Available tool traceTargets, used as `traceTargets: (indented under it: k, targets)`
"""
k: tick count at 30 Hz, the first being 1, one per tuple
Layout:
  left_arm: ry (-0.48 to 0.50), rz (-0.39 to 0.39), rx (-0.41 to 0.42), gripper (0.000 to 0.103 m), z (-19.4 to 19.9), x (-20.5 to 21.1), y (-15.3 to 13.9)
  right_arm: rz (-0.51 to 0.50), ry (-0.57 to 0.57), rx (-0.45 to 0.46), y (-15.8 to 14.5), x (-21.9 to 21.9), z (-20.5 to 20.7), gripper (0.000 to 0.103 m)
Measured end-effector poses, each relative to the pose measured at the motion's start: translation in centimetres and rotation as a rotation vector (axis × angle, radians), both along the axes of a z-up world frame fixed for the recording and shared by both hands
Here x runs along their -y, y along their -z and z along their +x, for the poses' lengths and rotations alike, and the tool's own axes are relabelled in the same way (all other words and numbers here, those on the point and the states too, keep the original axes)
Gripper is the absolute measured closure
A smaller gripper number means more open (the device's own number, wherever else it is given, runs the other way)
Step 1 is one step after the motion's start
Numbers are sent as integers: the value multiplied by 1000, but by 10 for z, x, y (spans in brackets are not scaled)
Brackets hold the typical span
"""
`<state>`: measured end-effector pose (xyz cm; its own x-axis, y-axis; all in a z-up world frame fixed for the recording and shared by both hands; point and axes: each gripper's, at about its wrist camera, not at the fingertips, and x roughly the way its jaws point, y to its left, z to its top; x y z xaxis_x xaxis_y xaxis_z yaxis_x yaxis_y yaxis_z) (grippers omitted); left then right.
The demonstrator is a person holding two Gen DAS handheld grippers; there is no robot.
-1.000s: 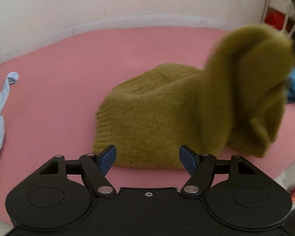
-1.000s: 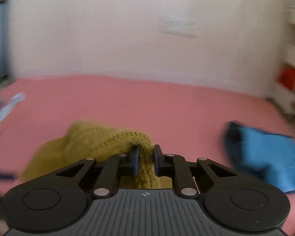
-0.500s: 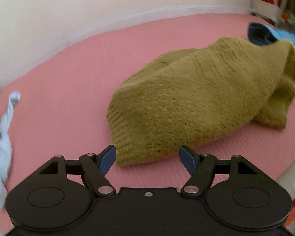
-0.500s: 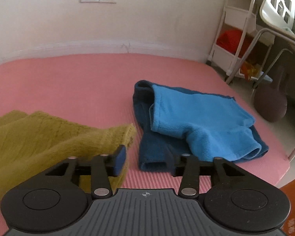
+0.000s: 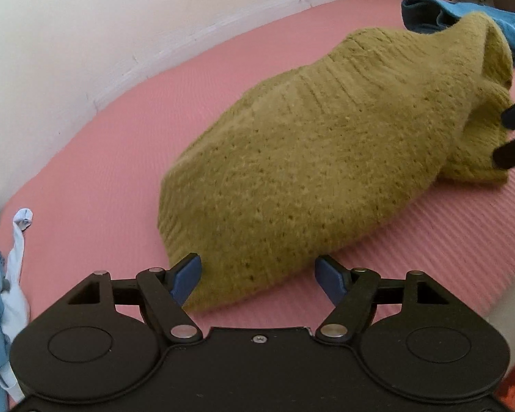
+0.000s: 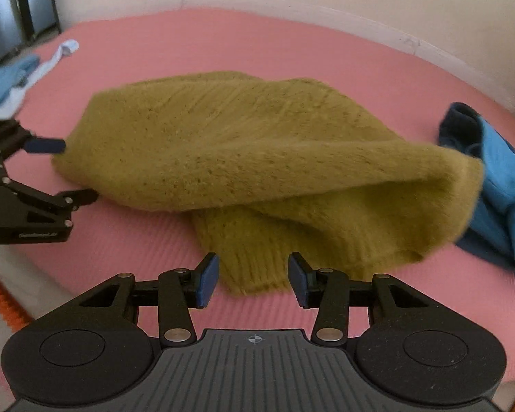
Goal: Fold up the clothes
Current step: 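Grasp the vest edge with the right gripper while the left gripper grasps another edge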
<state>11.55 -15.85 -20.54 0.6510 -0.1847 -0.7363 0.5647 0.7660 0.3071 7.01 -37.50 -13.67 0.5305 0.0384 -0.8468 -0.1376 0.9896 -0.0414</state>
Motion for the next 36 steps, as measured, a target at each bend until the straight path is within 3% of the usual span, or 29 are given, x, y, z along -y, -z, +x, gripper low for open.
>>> traceTargets:
  k: [2,8,11,12,13,18,24,36]
  targets:
    - [-15,-30,-24,34,7,-3,1,-17,-18,-27,6,-7,7,62]
    - [-59,-71,-14,57,15,0,4,-25,-7,-67,18,-15,16,66]
    - [-79,-102,-3,75,21,4,5,-17,11,-59,16,-16,18,76]
    - [-88,-119,-3,86,23,5,4,-12,15,-59,16,-16,19,83]
    - [-97,-136,-4,89,26,6,3,-18,21,-58,14,-18,20,89]
    - [-149,-249,34,91,27,-4,-21,-23,60,-13,0,-20,16,95]
    - [-165,-364,135,92,19,-17,-76,-9,85,141,-52,-5,-2,95]
    - [-186,-437,297,92,-15,-52,-165,-38,115,451,-169,6,-26,95]
